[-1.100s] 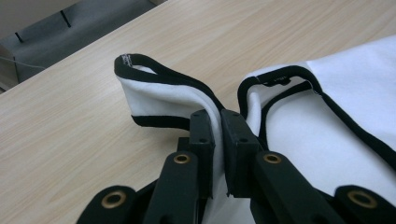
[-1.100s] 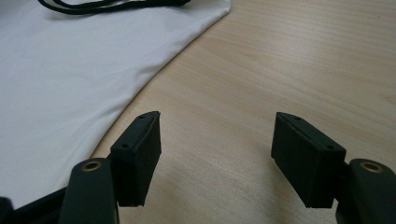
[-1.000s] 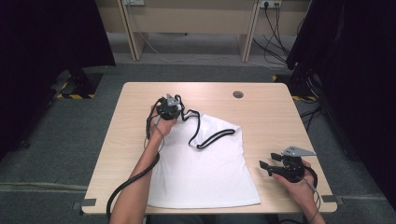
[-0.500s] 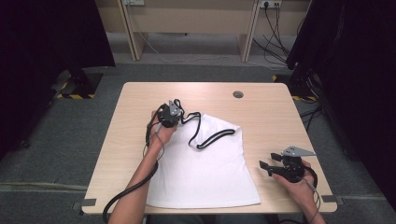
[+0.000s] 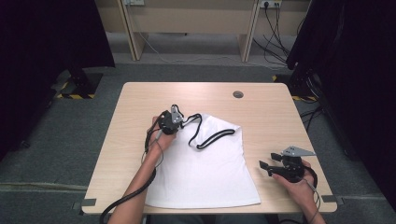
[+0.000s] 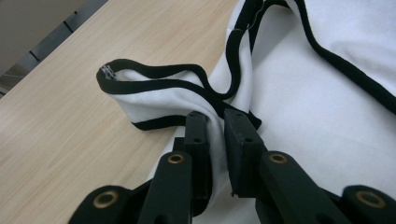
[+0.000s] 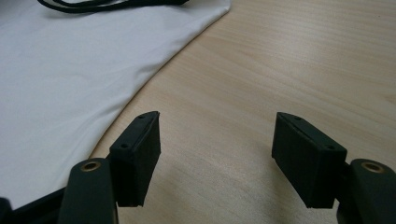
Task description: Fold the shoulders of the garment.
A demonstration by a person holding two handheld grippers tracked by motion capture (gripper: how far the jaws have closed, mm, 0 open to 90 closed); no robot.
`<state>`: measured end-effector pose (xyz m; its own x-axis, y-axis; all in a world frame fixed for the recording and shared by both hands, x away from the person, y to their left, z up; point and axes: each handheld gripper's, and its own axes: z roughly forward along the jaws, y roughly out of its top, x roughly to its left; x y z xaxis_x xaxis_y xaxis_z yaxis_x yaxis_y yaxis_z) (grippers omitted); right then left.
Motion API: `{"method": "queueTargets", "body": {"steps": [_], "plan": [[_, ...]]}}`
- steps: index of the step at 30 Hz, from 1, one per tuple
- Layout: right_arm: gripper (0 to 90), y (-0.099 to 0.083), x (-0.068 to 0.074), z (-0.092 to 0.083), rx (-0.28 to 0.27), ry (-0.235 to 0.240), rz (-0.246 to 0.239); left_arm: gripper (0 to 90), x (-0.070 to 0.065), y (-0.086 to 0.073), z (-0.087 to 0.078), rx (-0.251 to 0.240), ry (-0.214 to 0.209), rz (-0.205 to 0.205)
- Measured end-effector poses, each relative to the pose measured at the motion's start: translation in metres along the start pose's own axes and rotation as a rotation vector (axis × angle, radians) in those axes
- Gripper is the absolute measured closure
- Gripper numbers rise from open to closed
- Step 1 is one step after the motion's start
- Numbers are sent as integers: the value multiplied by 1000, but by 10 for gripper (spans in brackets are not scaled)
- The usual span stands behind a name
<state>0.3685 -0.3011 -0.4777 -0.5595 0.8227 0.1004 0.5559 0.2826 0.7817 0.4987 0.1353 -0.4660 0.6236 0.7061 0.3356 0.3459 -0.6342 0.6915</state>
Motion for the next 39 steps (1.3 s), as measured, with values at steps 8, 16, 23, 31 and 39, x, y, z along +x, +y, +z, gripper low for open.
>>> {"method": "queueTargets", "body": {"steps": [8, 16, 23, 31, 39], "plan": [[329, 0, 0, 0, 0, -1, -1, 716, -1, 0, -10, 2, -13, 32], [329, 0, 0, 0, 0, -1, -1, 657, -4, -5, -17, -1, -67, 47], [328, 0, 0, 0, 0, -1, 0, 605, -7, -10, -24, -3, -128, 50], [326, 0, 0, 0, 1, -2, 0, 528, 14, -12, -34, -39, -109, -40], [326, 0, 0, 0, 0, 1, 4, 478, 52, 1, -19, -33, -95, -126]]}}
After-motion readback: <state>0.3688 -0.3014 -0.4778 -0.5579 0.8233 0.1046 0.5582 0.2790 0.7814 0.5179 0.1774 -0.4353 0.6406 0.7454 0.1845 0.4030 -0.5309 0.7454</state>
